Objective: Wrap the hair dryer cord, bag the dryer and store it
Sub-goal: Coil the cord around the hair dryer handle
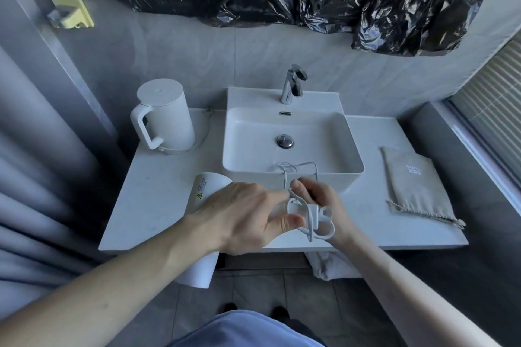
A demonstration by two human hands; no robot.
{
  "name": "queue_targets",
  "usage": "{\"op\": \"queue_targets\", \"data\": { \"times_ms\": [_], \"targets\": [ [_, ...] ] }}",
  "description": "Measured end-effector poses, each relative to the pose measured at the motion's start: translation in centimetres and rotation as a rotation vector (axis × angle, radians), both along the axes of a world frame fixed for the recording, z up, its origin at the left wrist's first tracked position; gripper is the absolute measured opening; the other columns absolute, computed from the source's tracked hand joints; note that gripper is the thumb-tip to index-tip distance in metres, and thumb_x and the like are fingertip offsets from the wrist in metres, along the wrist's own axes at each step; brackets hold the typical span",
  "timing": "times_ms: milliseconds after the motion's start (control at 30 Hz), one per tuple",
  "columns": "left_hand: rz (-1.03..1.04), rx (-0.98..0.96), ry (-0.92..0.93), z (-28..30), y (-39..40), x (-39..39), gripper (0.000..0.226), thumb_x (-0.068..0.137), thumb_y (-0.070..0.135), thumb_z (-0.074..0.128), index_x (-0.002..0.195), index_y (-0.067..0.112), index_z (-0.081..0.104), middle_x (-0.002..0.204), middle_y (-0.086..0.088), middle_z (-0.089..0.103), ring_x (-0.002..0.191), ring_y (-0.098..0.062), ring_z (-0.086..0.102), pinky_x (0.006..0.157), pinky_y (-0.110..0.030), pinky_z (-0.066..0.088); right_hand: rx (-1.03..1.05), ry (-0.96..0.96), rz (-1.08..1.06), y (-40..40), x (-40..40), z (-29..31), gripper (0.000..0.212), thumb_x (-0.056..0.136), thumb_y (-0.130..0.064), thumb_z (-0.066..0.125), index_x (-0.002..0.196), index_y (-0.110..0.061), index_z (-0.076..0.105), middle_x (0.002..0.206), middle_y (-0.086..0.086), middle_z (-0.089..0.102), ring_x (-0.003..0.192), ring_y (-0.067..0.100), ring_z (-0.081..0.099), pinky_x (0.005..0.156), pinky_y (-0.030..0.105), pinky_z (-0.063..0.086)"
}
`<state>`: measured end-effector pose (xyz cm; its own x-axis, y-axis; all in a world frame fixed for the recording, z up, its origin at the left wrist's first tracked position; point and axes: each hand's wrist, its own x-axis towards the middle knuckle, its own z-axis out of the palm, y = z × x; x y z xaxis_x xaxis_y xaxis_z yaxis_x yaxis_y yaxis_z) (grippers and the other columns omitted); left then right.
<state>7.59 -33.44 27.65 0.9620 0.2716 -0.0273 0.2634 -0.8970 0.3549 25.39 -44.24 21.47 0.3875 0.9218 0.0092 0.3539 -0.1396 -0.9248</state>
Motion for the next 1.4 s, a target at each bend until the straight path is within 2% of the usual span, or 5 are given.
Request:
{"op": "queue_targets", "data": {
  "times_ms": [167,300,567,833,1400],
  "targets": [
    [0.065,-0.083,-0.054,-0.3,0.5,-0.1,0.029,0.097,0.079,0.029,0.097,0.05,0.031,0.071,0.006,0.06,0.069,-0.027,0.05,0.064,-0.041,0.043,-0.049,-0.071,0.041,-0.1,0.0,-1.3,0.022,0.096,-0.012,0.059,0.076,-0.005,0.062,0.068,0.022,0.059,0.067,0.011,0.047,0.055,0.042,0.043],
    [0.129,-0.107,-0.08,-1.1,1.2,0.1,0.055,0.097,0.082,0.023,0.129,0.038,0.035,0.072,0.005,0.067,0.077,-0.029,0.061,0.076,-0.046,0.053,-0.218,-0.098,-0.015,-0.5,-0.7,-0.8,0.045,0.096,-0.006,0.05,0.064,-0.035,0.064,0.061,0.0,0.047,0.061,0.013,0.037,0.056,0.038,0.036],
    [0.208,-0.102,-0.062,-0.7,3.2,1.0,0.047,0.1,0.079,0.028,0.118,0.04,0.048,0.064,0.012,0.059,0.071,-0.025,0.053,0.075,-0.045,0.056,-0.34,0.035,0.122,-2.4,-1.0,1.4,0.05,0.112,-0.042,0.039,0.087,-0.016,0.073,0.058,-0.012,0.038,0.05,0.009,0.031,0.05,0.022,0.029],
    [0.203,-0.016,0.084,-2.2,5.1,1.8,0.057,0.093,0.088,0.021,0.109,0.037,0.043,0.083,0.005,0.073,0.086,-0.034,0.065,0.078,-0.046,0.056,-0.456,-0.321,0.381,-5.9,-2.6,8.8,0.036,0.109,-0.039,0.043,0.092,-0.026,0.072,0.058,0.001,0.051,0.057,0.016,0.054,0.072,0.045,0.052],
    [0.059,-0.006,0.275,-2.3,1.9,-0.2,0.045,0.098,0.077,0.031,0.11,0.036,0.046,0.098,0.003,0.068,0.097,-0.032,0.064,0.083,-0.048,0.053,-0.131,-0.403,0.052,-1.1,5.4,10.3,0.025,0.103,-0.028,0.064,0.081,-0.023,0.073,0.05,-0.01,0.039,0.048,0.009,0.03,0.046,0.017,0.028]
  ]
}}
